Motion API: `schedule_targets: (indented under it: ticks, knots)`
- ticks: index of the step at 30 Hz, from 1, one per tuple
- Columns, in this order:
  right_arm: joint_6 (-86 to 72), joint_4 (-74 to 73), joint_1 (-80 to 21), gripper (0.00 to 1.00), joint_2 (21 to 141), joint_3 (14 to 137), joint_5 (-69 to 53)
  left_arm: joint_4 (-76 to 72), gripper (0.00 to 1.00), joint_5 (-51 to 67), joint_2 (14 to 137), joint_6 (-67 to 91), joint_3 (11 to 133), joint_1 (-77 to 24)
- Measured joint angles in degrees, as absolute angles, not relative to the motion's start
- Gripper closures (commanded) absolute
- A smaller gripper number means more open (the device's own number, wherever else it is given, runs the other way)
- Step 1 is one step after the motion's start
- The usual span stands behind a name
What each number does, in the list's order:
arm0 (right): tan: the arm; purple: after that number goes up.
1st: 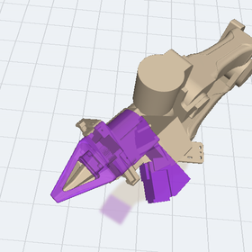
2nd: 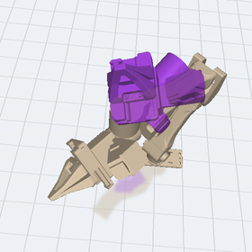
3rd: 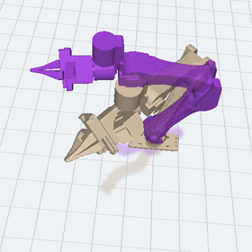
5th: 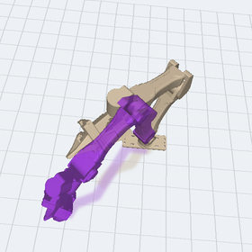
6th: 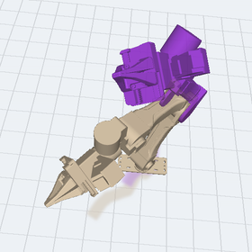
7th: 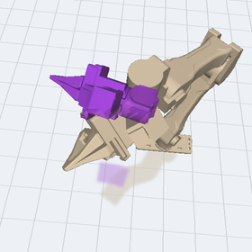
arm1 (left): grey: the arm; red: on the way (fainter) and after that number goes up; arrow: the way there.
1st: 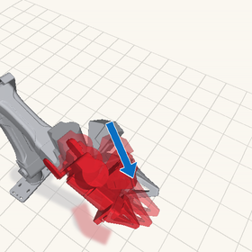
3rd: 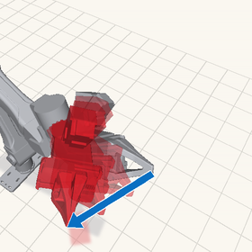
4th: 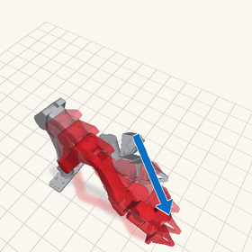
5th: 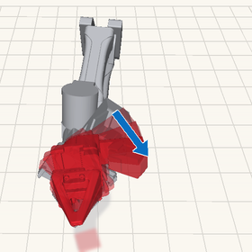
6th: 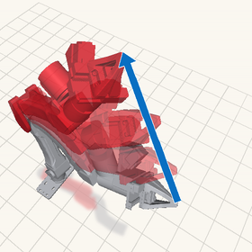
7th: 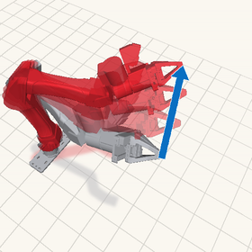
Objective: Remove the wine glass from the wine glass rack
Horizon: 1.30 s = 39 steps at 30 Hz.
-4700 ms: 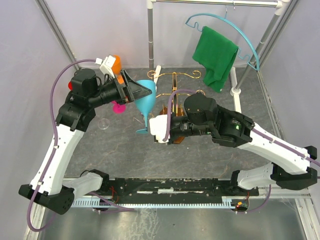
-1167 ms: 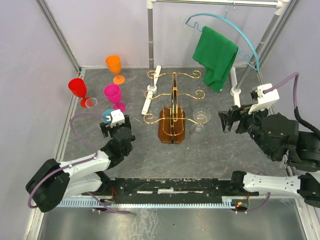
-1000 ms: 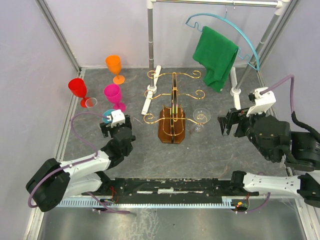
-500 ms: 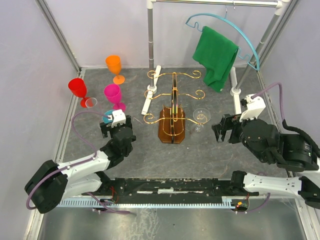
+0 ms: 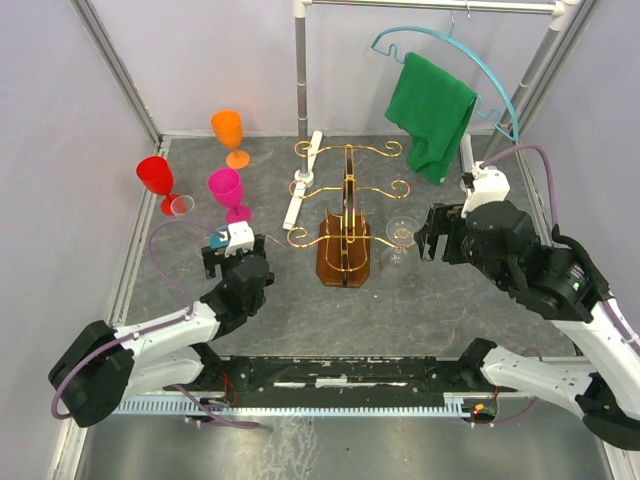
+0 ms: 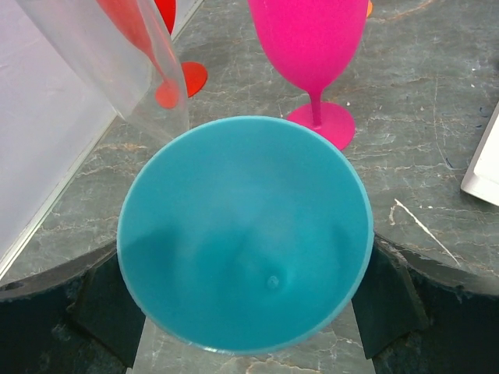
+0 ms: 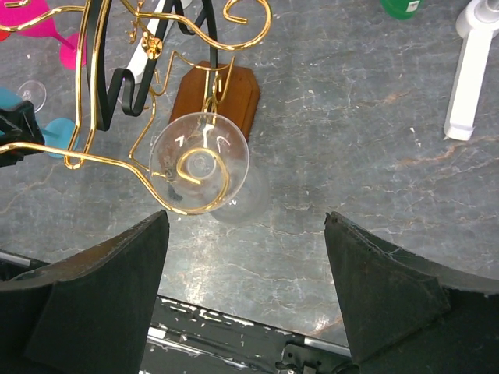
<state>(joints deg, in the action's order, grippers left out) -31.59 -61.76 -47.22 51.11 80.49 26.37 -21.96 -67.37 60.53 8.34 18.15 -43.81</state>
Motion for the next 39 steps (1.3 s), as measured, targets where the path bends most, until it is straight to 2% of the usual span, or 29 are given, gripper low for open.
schedule_targets:
  ticks: [8, 10, 12, 16, 23, 30, 39]
  knots:
    - [-29.8, -58.5, -34.2, 0.13, 53.2, 80.2, 12.7, -13.3, 0.01, -67.1, 53.6, 13.3, 18.6, -44.2]
    - [-29.7, -57.3, -29.5, 0.18, 53.5, 79.5, 7.8, -10.2, 0.01, -67.2, 52.2, 15.0, 19.7, -44.3]
    - [-29.8, -56.0, -25.5, 0.28, 53.8, 78.6, 3.1, -6.0, 0.01, -67.2, 51.2, 17.4, 21.5, -44.4]
    - [-30.1, -53.5, -19.3, 0.37, 55.3, 75.7, -5.8, 1.9, 0.01, -67.1, 50.2, 22.1, 25.5, -44.4]
    - [-30.2, -51.2, -16.5, 0.49, 57.1, 73.2, -14.5, 12.1, 0.01, -66.2, 48.1, 28.6, 28.8, -44.5]
    - [-31.1, -48.8, -15.7, 0.52, 57.3, 70.5, -19.4, 18.9, 0.01, -65.0, 45.1, 31.6, 31.7, -44.6]
    - [-31.7, -47.2, -15.1, 0.89, 57.3, 70.4, -22.1, 22.5, 0.01, -63.5, 42.4, 33.9, 34.9, -44.8]
